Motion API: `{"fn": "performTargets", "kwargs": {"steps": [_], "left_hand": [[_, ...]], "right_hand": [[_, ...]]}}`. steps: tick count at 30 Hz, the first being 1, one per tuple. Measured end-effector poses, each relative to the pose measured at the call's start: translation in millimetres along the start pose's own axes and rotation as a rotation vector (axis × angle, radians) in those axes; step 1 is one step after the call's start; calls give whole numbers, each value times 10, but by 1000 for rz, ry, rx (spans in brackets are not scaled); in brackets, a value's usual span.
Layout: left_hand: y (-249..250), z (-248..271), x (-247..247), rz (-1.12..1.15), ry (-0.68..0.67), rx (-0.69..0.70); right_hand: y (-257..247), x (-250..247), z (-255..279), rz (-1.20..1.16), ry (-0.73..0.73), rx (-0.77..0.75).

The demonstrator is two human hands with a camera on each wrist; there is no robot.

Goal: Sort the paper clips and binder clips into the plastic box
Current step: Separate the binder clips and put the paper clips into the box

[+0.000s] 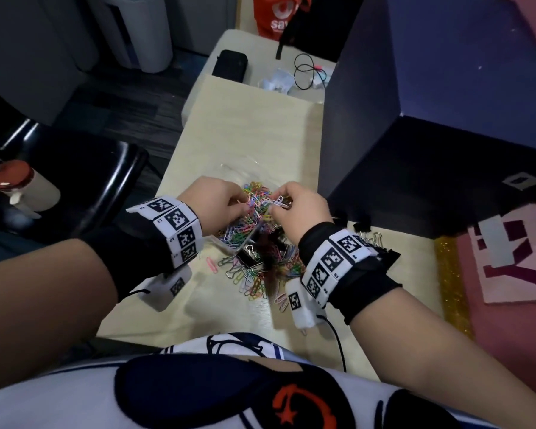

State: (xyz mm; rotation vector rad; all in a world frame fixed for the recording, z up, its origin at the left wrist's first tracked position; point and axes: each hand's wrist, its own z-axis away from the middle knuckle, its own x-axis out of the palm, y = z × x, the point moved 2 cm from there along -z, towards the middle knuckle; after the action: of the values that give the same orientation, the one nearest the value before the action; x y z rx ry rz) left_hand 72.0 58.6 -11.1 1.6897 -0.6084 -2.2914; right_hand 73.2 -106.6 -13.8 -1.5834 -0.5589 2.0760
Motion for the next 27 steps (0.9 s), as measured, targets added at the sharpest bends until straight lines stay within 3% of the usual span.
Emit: {"fn": "performTargets", "kwargs": {"steps": [5,9,11,16,19,22,27], "left_hand": [[-107,23,8,-6,55,36],[-104,33,110,-197,40,194],[-84,47,201,-360,-31,263],[-141,78,272,-545,-76,298],[-153,88,271,-578,-83,355],[-140,108,194,-516,7,388],[-123,94,262,-574,-123,365]], "right_hand": [[-148,102,-108,-134,-75,18],[-142,83,-116,114,-113,-58],[-140,96,-95,216,-225,-100],[-83,151,-59,379,-376,-206],[-29,146,-74,364,-335,-205],[-20,143,-57,278,-213,-212],[14,293,-19,365,-357,-258]]}}
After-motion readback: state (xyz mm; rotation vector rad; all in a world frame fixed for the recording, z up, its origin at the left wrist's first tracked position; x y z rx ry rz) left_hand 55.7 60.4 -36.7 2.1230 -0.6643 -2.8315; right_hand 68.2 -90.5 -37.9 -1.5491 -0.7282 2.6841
